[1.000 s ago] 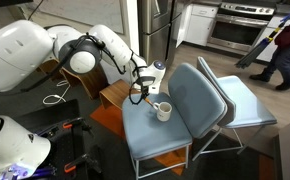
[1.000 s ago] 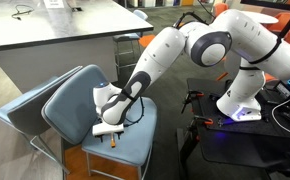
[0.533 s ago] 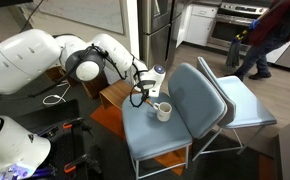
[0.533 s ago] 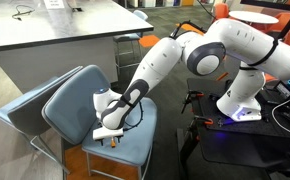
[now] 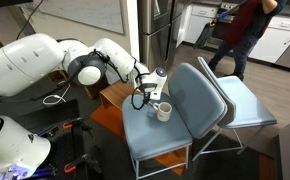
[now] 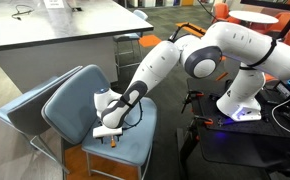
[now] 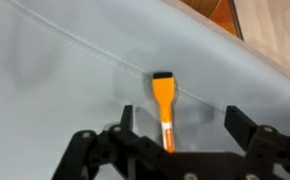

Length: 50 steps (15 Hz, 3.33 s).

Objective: Put the yellow sharpie in the mug

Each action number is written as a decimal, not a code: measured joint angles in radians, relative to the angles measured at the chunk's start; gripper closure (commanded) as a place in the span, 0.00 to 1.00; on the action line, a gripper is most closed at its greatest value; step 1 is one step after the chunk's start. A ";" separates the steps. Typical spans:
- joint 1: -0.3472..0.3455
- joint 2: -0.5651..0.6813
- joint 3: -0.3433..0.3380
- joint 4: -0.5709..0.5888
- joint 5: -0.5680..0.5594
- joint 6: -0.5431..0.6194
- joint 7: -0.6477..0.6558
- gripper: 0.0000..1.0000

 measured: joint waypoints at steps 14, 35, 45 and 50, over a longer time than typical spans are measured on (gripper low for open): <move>-0.015 0.050 -0.032 0.068 -0.001 -0.022 0.019 0.74; 0.067 -0.110 -0.100 -0.019 -0.020 -0.026 0.095 0.97; 0.097 -0.246 -0.285 -0.185 -0.193 -0.020 0.348 0.97; 0.110 -0.242 -0.359 -0.199 -0.303 -0.032 0.525 0.97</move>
